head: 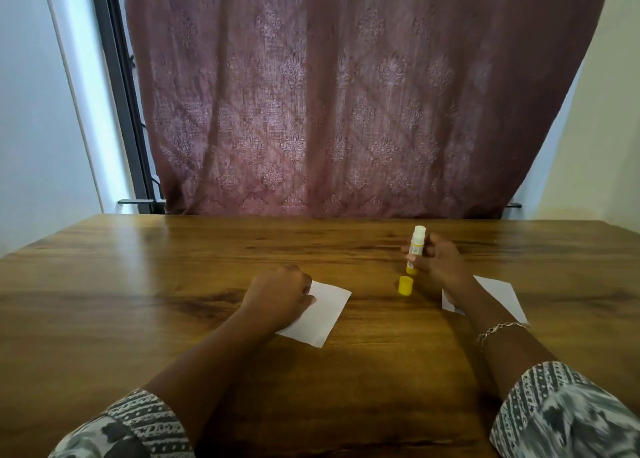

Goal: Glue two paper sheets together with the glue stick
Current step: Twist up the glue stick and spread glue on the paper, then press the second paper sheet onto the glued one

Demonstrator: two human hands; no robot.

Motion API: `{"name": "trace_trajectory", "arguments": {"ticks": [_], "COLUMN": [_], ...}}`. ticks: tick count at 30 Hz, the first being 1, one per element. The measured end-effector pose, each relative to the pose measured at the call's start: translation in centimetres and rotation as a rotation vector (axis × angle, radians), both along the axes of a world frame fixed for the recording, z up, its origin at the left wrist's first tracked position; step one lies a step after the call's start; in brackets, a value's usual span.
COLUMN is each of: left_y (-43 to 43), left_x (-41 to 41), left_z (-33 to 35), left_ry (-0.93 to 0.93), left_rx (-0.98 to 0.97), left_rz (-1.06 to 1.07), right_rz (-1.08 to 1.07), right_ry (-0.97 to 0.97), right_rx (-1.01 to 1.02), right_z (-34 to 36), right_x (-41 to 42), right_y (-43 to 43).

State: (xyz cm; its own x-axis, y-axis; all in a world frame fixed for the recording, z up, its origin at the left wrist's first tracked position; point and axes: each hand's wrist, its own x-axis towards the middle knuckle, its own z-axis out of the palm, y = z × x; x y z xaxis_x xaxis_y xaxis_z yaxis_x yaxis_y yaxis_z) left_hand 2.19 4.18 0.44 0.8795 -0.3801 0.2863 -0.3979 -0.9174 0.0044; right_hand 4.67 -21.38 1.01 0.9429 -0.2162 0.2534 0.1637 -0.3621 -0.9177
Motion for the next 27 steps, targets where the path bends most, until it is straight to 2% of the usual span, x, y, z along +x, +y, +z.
{"name": "trace_trajectory", "arguments": {"ticks": [16, 22, 24, 26, 27], "left_y": [0.1, 0.1, 0.1, 0.2, 0.2], "left_x": [0.0, 0.0, 0.0, 0.1, 0.1], "left_z": [0.1, 0.1, 0.1, 0.1, 0.0], "left_ry": [0.017, 0.020, 0.021, 0.020, 0.018], "left_rx": [0.000, 0.007, 0.006, 0.002, 0.001], "left_rz": [-0.007, -0.002, 0.000, -0.001, -0.002], "right_rz": [-0.005, 0.064, 0.025, -0.110, -0.231], "right_ry": [0.089, 0.119, 0.066, 0.003, 0.007], "right_rx": [-0.155, -0.086, -0.028, 0.014, -0.038], "right_z": [-0.6, 0.4, 0.9, 1.0, 0.9], "right_x": [0.7, -0.3, -0.8, -1.1, -1.2], "right_y": [0.0, -1.3, -2.6, -4.4, -5.6]}}
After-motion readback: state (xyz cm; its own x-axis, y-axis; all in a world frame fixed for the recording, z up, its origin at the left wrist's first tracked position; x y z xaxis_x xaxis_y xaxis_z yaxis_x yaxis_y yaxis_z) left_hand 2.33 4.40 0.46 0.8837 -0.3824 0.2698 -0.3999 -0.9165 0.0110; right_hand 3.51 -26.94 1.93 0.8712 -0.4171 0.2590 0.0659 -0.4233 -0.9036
